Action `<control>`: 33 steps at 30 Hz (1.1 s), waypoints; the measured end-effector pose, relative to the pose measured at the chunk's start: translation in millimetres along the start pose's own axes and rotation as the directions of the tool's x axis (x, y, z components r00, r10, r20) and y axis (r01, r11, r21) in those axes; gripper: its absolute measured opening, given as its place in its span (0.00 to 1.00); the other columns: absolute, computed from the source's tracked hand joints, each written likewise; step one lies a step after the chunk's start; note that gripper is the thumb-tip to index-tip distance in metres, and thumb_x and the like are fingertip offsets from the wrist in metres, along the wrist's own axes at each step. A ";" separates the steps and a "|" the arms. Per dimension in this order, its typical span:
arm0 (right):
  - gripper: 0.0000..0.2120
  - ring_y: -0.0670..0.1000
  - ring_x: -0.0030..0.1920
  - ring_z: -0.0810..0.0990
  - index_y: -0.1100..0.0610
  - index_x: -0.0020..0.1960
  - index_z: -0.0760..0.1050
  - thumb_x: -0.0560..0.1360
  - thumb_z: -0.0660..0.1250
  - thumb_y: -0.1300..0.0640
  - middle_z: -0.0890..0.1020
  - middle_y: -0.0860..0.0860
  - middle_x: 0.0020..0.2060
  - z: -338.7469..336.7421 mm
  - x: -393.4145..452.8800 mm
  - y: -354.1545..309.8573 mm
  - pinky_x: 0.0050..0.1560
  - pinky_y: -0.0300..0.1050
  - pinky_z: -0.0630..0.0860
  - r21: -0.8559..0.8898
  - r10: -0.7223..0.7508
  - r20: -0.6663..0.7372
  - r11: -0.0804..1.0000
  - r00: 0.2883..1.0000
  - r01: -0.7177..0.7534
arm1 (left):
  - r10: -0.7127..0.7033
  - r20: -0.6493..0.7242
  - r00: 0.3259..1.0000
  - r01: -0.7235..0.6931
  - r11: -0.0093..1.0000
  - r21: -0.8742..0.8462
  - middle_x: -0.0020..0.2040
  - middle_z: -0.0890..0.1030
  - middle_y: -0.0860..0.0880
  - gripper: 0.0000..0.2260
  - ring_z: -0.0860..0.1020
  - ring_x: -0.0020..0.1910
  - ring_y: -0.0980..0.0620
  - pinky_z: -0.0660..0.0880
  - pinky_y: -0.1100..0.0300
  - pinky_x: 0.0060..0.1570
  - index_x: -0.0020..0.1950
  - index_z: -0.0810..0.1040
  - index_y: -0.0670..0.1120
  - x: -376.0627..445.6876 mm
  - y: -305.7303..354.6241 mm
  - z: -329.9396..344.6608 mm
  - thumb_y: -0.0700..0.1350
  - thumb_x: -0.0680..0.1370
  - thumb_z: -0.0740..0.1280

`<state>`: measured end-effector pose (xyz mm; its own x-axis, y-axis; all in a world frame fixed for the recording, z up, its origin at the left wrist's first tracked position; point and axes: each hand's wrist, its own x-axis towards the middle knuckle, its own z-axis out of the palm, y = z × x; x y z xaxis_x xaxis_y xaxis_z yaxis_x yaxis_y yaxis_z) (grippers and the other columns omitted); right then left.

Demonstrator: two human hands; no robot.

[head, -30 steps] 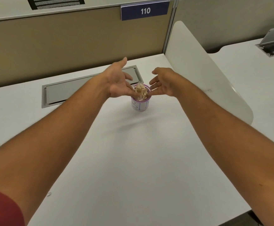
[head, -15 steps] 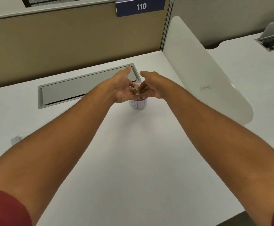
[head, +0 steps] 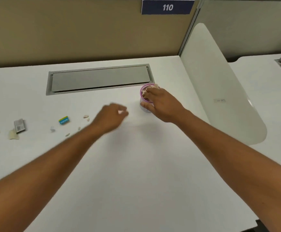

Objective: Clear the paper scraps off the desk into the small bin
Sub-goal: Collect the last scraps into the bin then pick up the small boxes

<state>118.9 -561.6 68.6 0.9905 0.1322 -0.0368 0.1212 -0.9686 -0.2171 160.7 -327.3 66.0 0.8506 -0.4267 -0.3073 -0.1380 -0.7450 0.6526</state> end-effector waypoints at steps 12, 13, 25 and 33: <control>0.45 0.51 0.74 0.72 0.53 0.67 0.78 0.78 0.35 0.27 0.81 0.53 0.68 9.7 3.5 -2.4 0.83 0.57 0.38 0.000 0.098 0.117 0.995 0.988 -0.098 | 0.063 0.225 0.972 -0.172 0.846 0.505 0.81 0.23 0.51 0.52 0.21 0.79 0.43 0.28 0.39 0.78 0.83 0.30 0.56 -41.8 -92.0 110.3 0.85 0.68 0.40; 0.44 0.51 0.72 0.74 0.53 0.63 0.80 0.78 0.35 0.27 0.82 0.52 0.65 8.2 4.7 -2.5 0.83 0.57 0.38 0.011 0.104 0.131 0.994 0.986 -0.106 | 0.066 0.227 0.972 -0.176 0.844 0.507 0.81 0.22 0.51 0.52 0.21 0.78 0.43 0.27 0.39 0.78 0.82 0.30 0.56 -42.1 -91.9 110.1 0.84 0.69 0.41; 0.13 0.60 0.51 0.82 0.58 0.56 0.82 0.84 0.60 0.55 0.86 0.57 0.52 2.9 -14.0 -27.4 0.55 0.52 0.77 0.130 0.111 -0.462 0.990 0.880 -0.057 | 0.276 0.113 0.954 -0.298 0.907 0.297 0.87 0.47 0.50 0.30 0.45 0.86 0.50 0.44 0.51 0.84 0.85 0.56 0.50 -80.2 -98.8 62.4 0.61 0.86 0.56; 0.14 0.55 0.66 0.79 0.56 0.67 0.77 0.82 0.66 0.55 0.80 0.52 0.66 76.4 -23.9 -124.2 0.69 0.51 0.74 0.339 -0.023 -0.093 0.939 0.995 0.053 | 0.279 -0.425 0.861 -0.212 0.957 0.198 0.67 0.80 0.46 0.12 0.75 0.73 0.47 0.73 0.52 0.72 0.66 0.82 0.46 -169.0 -181.4 2.0 0.45 0.83 0.69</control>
<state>75.3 -428.4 21.9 0.9892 0.1343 0.0585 0.1446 -0.8313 -0.5367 40.9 -121.0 -1.8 0.9095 -0.3574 0.2122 -0.4133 -0.7239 0.5524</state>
